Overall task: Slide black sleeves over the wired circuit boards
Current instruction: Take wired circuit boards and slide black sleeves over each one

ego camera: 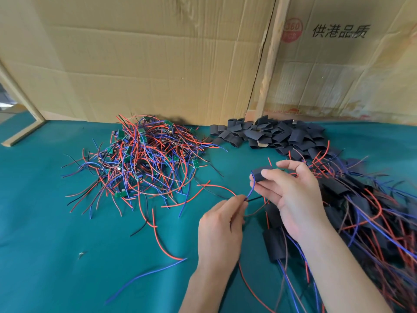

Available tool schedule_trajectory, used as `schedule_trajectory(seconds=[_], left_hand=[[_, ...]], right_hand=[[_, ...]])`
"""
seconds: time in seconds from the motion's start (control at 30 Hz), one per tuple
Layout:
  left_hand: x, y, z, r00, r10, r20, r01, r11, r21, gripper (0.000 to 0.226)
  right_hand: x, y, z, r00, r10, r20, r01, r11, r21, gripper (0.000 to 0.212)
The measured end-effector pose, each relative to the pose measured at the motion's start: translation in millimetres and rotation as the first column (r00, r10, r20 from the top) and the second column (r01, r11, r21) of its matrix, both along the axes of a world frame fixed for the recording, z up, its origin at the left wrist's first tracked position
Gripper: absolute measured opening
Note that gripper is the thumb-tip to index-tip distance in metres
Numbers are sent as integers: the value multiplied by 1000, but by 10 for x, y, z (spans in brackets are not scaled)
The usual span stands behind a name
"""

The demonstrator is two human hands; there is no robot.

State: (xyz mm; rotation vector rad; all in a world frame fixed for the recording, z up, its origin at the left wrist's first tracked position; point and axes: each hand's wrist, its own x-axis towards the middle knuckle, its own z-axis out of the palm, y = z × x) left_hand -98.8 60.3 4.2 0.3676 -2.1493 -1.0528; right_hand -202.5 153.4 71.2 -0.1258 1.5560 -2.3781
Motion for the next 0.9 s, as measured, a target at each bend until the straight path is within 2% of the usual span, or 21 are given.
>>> schedule_trajectory(seconds=[0.17, 0.4, 0.5, 0.63, 0.73, 0.9], left_hand=[[2, 8, 0, 1000, -21, -3, 21, 999, -31, 9], [-11, 0, -1, 1000, -11, -9, 11, 999, -43, 11], [1, -9, 14, 1000, 7, -17, -6, 998, 57, 11], [38, -14, 36, 1000, 11, 8, -13, 980, 197, 15], [40, -15, 75, 1000, 8, -11, -4, 953, 304, 8], [24, -49, 54, 998, -55, -17, 57, 905, 421, 21]], right_hand=[[-61, 59, 42, 998, -36, 47, 38, 998, -53, 24], [-21, 57, 16, 993, 118, 29, -119, 992, 32, 29], [38, 15, -11, 973, 229, 21, -230, 968, 97, 34], [120, -61, -50, 953, 301, 39, -303, 943, 136, 27], [97, -30, -50, 955, 297, 16, -297, 947, 126, 23], [31, 0, -31, 990, 139, -25, -138, 990, 34, 24]])
